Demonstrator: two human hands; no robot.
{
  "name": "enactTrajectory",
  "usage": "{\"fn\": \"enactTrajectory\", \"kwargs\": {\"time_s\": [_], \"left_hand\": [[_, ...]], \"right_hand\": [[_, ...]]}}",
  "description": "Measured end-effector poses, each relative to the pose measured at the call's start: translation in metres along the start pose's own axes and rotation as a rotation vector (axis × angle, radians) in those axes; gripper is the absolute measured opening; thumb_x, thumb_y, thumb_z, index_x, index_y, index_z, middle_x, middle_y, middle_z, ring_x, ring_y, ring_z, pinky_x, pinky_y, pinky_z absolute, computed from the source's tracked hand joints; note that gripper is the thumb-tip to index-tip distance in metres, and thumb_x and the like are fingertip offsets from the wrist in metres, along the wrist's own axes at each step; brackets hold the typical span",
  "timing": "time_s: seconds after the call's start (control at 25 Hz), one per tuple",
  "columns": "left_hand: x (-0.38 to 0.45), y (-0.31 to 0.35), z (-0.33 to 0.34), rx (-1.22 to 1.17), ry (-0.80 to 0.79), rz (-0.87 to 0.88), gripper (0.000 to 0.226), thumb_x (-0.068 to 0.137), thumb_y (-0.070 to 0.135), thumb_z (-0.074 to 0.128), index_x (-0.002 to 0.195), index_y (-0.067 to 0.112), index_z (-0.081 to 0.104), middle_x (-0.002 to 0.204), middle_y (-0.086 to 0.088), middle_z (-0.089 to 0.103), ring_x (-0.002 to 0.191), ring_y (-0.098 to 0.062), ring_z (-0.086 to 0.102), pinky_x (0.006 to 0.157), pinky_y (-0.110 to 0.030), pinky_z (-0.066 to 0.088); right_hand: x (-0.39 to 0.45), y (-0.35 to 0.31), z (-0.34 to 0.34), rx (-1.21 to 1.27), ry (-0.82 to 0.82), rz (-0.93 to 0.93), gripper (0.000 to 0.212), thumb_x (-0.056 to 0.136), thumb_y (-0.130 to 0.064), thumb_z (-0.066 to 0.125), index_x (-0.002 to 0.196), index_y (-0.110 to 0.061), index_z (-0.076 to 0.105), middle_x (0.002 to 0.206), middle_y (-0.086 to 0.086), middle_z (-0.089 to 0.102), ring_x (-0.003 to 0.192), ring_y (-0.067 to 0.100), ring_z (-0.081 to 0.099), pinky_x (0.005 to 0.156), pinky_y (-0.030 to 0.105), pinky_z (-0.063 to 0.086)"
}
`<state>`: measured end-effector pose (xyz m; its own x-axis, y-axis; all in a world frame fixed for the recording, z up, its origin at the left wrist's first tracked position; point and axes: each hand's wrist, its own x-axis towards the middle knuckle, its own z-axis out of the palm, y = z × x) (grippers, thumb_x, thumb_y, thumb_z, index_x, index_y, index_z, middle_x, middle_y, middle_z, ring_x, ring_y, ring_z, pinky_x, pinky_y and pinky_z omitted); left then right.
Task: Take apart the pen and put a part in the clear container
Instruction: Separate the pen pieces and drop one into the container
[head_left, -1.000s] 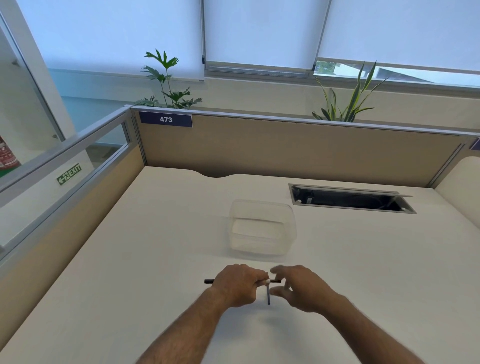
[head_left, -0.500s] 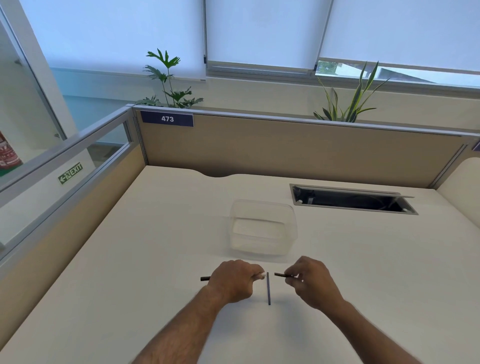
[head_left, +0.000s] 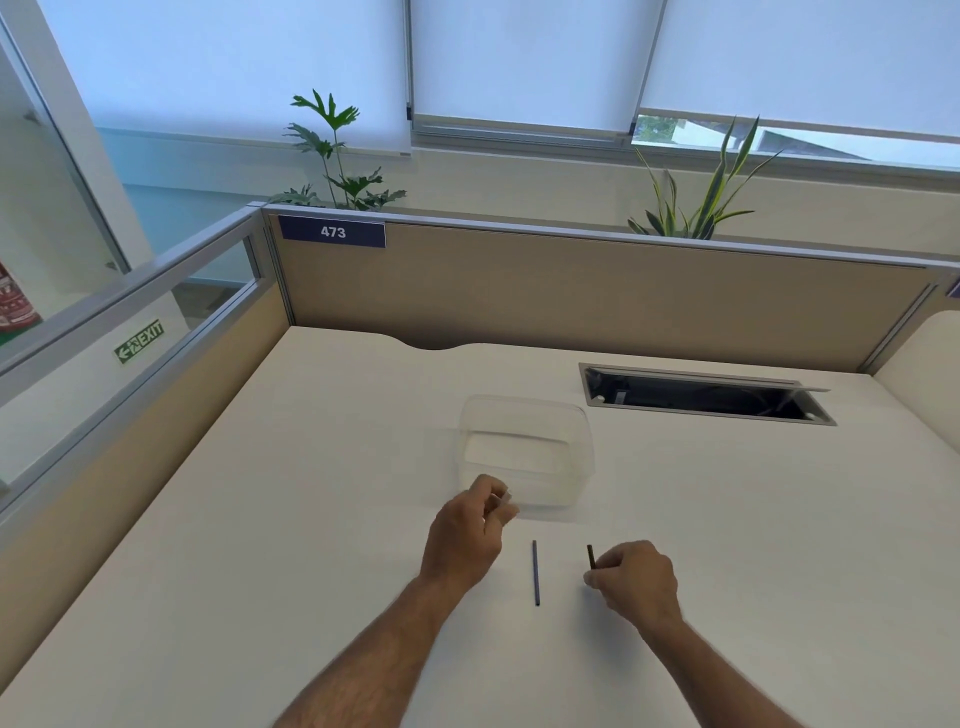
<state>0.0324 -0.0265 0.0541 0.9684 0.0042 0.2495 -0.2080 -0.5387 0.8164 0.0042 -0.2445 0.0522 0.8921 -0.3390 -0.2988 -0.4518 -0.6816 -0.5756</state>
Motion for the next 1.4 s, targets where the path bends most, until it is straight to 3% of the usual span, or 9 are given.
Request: {"fn": "enactTrajectory", "kwargs": {"time_s": [0.2, 0.52, 0.72, 0.88, 0.96, 1.04, 1.2, 1.4], "left_hand": [[0.001, 0.002, 0.000, -0.152, 0.140, -0.139, 0.020, 0.082, 0.024, 0.079, 0.088, 0.021, 0.060, 0.075, 0.007, 0.073, 0.072, -0.011, 0.070, 0.066, -0.034, 0.057], [0.000, 0.002, 0.000, -0.177, 0.149, -0.161, 0.023, 0.080, 0.025, 0.081, 0.086, 0.021, 0.059, 0.074, 0.006, 0.073, 0.071, -0.013, 0.070, 0.066, -0.037, 0.058], [0.000, 0.003, 0.002, -0.196, 0.151, -0.156, 0.023, 0.079, 0.025, 0.081, 0.086, 0.022, 0.059, 0.074, 0.006, 0.073, 0.070, -0.010, 0.070, 0.065, -0.037, 0.059], [0.000, 0.004, 0.002, -0.233, 0.163, -0.147, 0.025, 0.078, 0.024, 0.082, 0.084, 0.024, 0.058, 0.074, 0.006, 0.071, 0.069, -0.009, 0.068, 0.064, -0.036, 0.059], [0.001, 0.006, 0.003, -0.321, 0.186, -0.170, 0.025, 0.078, 0.019, 0.082, 0.087, 0.024, 0.059, 0.076, 0.003, 0.071, 0.068, -0.013, 0.069, 0.063, -0.040, 0.061], [0.002, 0.010, 0.004, -0.448, 0.218, -0.220, 0.029, 0.079, 0.014, 0.082, 0.093, 0.025, 0.059, 0.074, -0.001, 0.073, 0.066, -0.018, 0.071, 0.058, -0.041, 0.063], [0.004, 0.015, 0.006, -0.606, 0.272, -0.332, 0.038, 0.078, 0.009, 0.082, 0.099, 0.026, 0.054, 0.072, -0.008, 0.074, 0.063, -0.021, 0.073, 0.054, -0.033, 0.062], [-0.002, 0.006, 0.011, -0.556, 0.261, -0.479, 0.032, 0.080, 0.031, 0.081, 0.091, 0.011, 0.059, 0.073, -0.007, 0.075, 0.061, -0.017, 0.074, 0.056, -0.032, 0.062]], "right_hand": [[0.001, 0.003, 0.004, -0.014, -0.027, 0.063, 0.003, 0.055, -0.015, 0.073, 0.057, -0.017, 0.074, 0.054, -0.003, 0.071, 0.058, 0.014, 0.068, 0.045, 0.017, 0.039], [0.003, 0.005, 0.008, -0.031, -0.024, 0.067, 0.009, 0.054, -0.021, 0.078, 0.057, -0.014, 0.073, 0.053, -0.002, 0.070, 0.055, 0.013, 0.068, 0.046, 0.018, 0.042], [-0.001, 0.005, 0.012, -0.003, 0.112, -0.012, 0.019, 0.061, -0.033, 0.082, 0.066, -0.018, 0.071, 0.062, -0.009, 0.069, 0.059, 0.008, 0.062, 0.049, 0.022, 0.042], [-0.009, -0.002, 0.019, 0.230, 0.155, -0.190, 0.014, 0.068, -0.026, 0.085, 0.076, -0.024, 0.074, 0.062, -0.007, 0.071, 0.062, 0.008, 0.066, 0.061, 0.025, 0.051], [-0.014, -0.005, 0.024, 0.332, 0.048, -0.285, 0.019, 0.069, -0.020, 0.087, 0.083, -0.025, 0.075, 0.072, -0.008, 0.074, 0.064, 0.008, 0.067, 0.061, 0.014, 0.050], [-0.018, -0.009, 0.029, 0.443, -0.100, -0.323, 0.027, 0.071, -0.016, 0.087, 0.094, -0.024, 0.075, 0.083, -0.007, 0.077, 0.072, 0.007, 0.070, 0.064, 0.013, 0.053], [-0.018, -0.012, 0.034, 0.740, -0.327, -0.242, 0.018, 0.078, -0.001, 0.080, 0.095, -0.003, 0.074, 0.075, 0.013, 0.074, 0.064, 0.022, 0.068, 0.063, 0.032, 0.059], [-0.009, -0.013, 0.022, 1.171, -0.280, -0.022, 0.006, 0.084, -0.001, 0.073, 0.090, -0.003, 0.075, 0.067, 0.008, 0.067, 0.058, 0.019, 0.063, 0.061, 0.031, 0.059]]}}
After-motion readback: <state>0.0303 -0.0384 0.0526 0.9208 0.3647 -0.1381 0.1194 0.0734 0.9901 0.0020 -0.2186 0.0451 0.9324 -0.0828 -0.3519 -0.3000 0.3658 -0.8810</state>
